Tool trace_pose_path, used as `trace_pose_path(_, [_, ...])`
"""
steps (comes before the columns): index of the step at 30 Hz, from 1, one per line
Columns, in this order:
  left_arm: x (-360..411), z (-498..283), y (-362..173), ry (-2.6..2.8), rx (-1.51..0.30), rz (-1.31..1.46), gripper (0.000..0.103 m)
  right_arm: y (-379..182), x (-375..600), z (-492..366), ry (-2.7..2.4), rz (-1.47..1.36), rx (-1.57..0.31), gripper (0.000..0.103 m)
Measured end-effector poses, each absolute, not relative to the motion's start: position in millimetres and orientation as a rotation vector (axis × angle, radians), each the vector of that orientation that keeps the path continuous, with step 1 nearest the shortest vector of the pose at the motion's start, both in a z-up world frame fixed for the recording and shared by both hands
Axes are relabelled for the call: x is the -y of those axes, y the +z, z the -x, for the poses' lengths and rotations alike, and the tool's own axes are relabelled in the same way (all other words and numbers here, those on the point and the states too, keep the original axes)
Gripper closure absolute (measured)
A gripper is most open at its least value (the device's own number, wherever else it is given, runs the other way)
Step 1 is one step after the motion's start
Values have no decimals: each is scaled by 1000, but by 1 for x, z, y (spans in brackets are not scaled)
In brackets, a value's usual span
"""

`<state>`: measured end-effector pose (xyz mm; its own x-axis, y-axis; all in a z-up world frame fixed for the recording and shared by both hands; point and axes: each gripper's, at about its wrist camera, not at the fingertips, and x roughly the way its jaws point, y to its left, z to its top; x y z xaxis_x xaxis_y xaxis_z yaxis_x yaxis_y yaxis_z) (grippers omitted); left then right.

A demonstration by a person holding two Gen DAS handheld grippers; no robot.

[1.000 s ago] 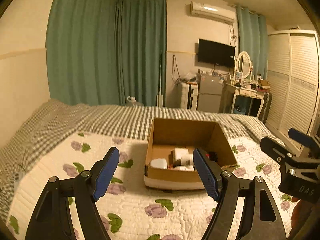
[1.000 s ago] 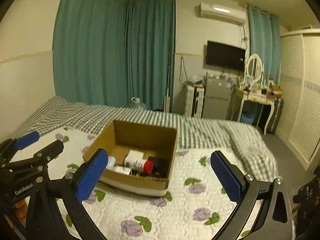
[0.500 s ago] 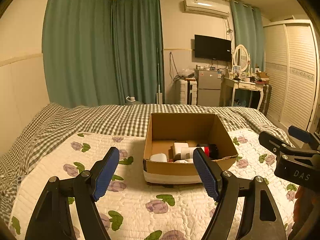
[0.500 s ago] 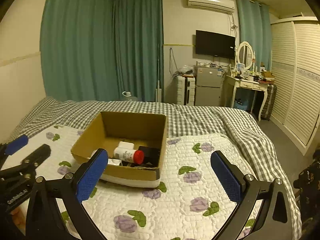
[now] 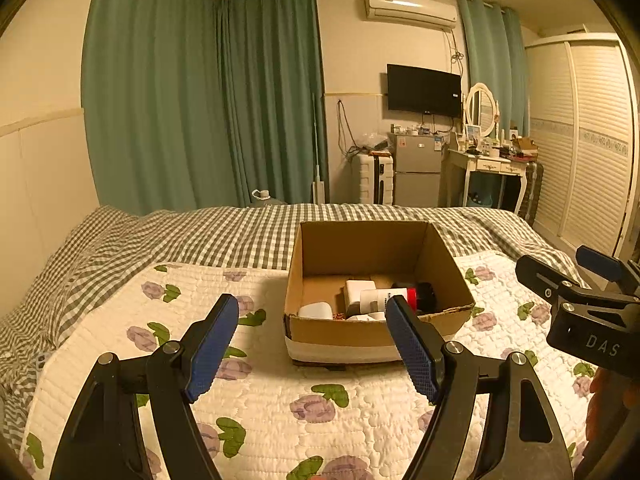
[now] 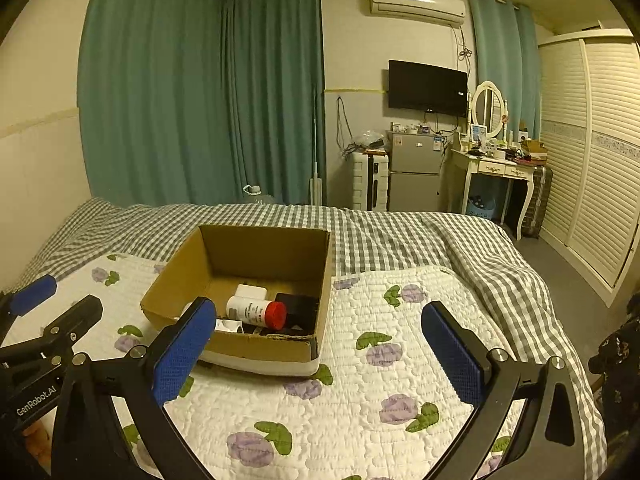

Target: Organize rigid objects

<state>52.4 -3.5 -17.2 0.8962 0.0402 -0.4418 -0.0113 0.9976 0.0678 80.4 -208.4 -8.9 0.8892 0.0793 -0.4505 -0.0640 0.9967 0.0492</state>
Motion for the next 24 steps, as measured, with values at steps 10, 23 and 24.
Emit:
trace_pose_path(10, [-2, -50, -15, 38, -449, -34, 24, -9, 203, -81, 78, -21, -481, 0])
trace_pose_path(23, [2, -51, -18, 28, -463, -39, 24, -10, 204, -81, 84, -24, -489, 0])
trace_pose_path(24, [3, -51, -18, 28, -465, -40, 24, -10, 204, -81, 85, -23, -489, 0])
